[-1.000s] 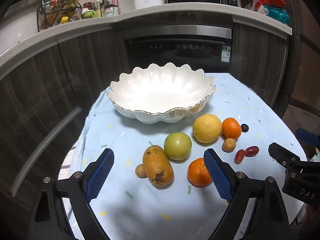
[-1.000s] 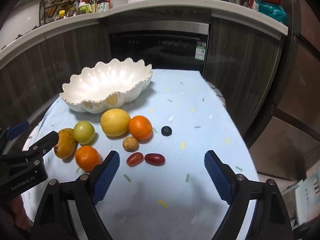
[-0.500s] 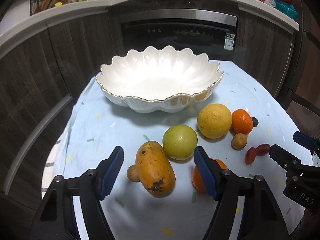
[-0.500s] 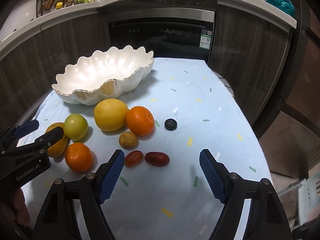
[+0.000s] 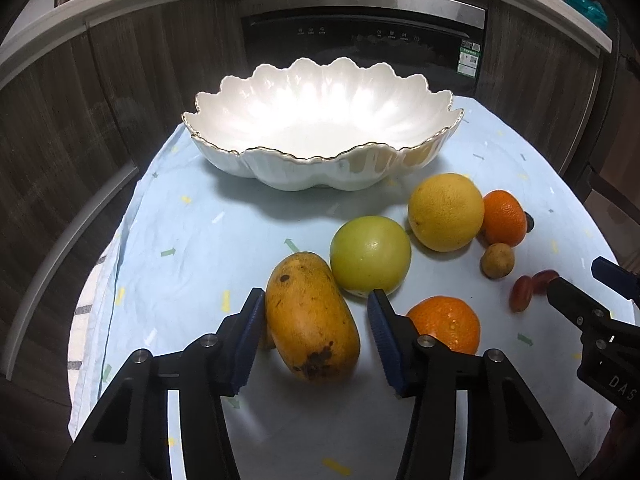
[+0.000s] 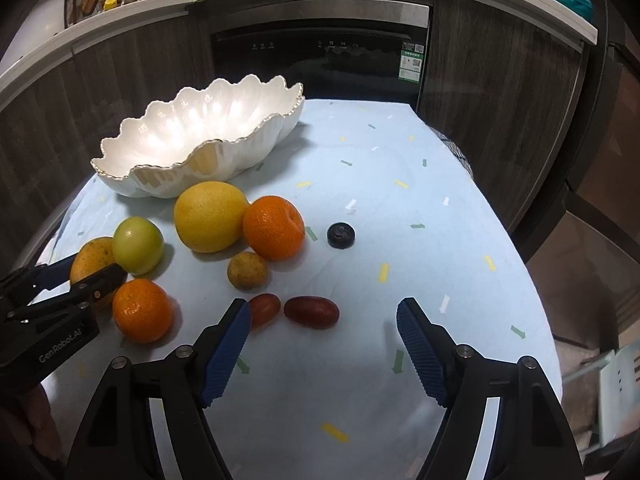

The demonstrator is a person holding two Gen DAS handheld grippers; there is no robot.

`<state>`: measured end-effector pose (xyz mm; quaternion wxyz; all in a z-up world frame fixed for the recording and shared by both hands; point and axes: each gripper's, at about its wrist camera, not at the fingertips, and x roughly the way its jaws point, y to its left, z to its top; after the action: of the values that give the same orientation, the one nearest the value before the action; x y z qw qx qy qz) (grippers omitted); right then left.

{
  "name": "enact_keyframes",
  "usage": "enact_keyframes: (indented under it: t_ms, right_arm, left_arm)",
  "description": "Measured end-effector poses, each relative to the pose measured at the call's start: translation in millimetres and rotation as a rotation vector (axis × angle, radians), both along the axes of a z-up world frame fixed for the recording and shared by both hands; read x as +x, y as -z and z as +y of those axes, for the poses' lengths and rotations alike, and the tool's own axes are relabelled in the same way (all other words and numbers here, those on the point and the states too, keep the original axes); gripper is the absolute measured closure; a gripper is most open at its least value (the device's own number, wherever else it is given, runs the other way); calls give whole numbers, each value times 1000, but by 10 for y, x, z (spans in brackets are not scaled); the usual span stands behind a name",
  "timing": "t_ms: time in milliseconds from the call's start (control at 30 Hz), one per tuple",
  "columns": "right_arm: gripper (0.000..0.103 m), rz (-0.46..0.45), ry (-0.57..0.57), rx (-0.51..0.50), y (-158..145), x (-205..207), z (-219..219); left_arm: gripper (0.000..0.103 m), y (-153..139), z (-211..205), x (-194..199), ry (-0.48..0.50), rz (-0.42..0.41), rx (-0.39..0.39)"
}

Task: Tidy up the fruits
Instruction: 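Move the left gripper to the mango and close on it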

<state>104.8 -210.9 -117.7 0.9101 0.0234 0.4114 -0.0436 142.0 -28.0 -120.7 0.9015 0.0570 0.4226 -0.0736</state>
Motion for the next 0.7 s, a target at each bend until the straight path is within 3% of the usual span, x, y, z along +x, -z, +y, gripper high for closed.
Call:
enact_keyframes:
  t_ms: [167,233,333,700]
  right_arm:
    - [35,13,10,7,48,41,-34]
    - [44,22,11,16,78,73,-46]
    - [48,36,12,20,124,113,-53]
    - [56,34,-8,17,168,216,0]
  left_arm:
    - [59,2,2,-9,-2,-8,12]
    - [60,3,5,6,-2,-10,11]
    - [59,12,-8,12,0,-15,24]
    - [59,30,-8,91,-5,-19,24]
